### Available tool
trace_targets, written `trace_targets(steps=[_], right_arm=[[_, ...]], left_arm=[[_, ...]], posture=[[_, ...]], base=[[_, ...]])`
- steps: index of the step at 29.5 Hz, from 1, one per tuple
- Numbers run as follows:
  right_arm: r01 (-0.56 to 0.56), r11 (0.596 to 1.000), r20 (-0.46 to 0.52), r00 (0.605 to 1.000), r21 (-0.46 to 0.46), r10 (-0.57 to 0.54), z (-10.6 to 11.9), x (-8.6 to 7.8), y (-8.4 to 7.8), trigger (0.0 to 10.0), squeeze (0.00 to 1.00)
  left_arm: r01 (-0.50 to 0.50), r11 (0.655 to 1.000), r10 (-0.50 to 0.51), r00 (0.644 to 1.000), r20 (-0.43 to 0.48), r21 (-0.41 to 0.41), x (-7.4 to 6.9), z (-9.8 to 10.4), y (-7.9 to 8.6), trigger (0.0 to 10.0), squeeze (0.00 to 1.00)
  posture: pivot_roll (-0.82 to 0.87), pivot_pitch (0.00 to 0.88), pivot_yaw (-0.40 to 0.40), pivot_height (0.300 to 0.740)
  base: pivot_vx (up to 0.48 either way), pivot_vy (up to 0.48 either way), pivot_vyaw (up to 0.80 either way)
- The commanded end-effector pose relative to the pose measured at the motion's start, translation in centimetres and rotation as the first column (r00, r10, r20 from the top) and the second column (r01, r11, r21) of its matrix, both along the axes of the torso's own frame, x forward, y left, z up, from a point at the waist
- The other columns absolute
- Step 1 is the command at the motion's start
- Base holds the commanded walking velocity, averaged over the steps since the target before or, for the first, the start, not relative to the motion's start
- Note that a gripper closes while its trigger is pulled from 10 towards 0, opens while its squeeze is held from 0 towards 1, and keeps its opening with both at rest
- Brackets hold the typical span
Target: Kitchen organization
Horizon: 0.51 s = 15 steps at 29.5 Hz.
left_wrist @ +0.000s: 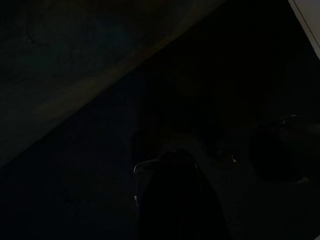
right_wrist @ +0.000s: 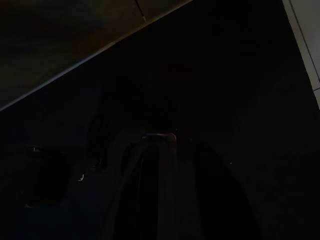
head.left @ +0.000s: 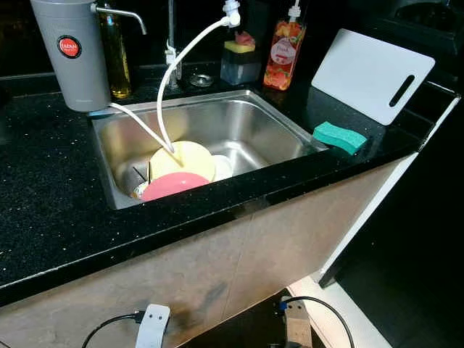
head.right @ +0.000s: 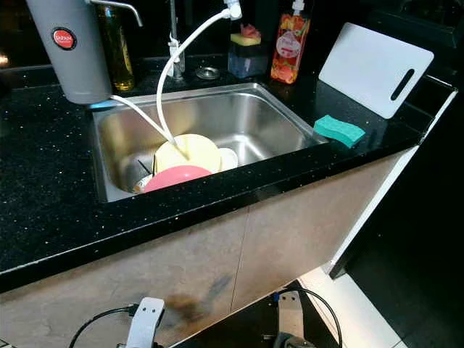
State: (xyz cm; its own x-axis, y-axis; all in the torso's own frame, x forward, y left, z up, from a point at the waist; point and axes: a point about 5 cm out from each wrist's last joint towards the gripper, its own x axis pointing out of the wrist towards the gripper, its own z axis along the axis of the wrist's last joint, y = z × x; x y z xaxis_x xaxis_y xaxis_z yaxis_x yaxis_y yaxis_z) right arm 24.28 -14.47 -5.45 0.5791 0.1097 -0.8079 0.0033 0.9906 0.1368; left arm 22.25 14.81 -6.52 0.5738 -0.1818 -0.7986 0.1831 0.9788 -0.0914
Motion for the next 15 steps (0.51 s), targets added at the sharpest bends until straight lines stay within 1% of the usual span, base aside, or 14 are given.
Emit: trace_targets(steps=[1,12,15], right_arm=[[0.005,1.000,-0.038,0.999,-0.003,-0.005,-0.57,-0.84,-0.12,10.0,0.00],[0.008,1.000,-0.039,0.999,-0.007,-0.008,-0.56,-0.82,-0.21,10.0,0.00],[0.008,1.000,-0.037,0.999,-0.004,-0.008,-0.50,-0.73,-0.13,10.0,0.00]], left_arm=[[0.011,1.000,-0.011,1.000,-0.023,-0.001,-0.68,-0.42,-0.27,10.0,0.00],[0.007,1.000,-0.007,1.000,-0.022,-0.001,-0.58,-0.36,-0.27,10.0,0.00],[0.035,0.999,-0.035,0.999,-0.020,0.001,-0.42,-0.26,-0.39,10.0,0.00]], posture=[[0.07,0.089,-0.101,0.740],[0.07,0.103,-0.098,0.740],[0.07,0.104,-0.095,0.740]], base=[[0.000,0.000,0.00],[0.000,0.000,0.00],[0.000,0.000,0.00]])
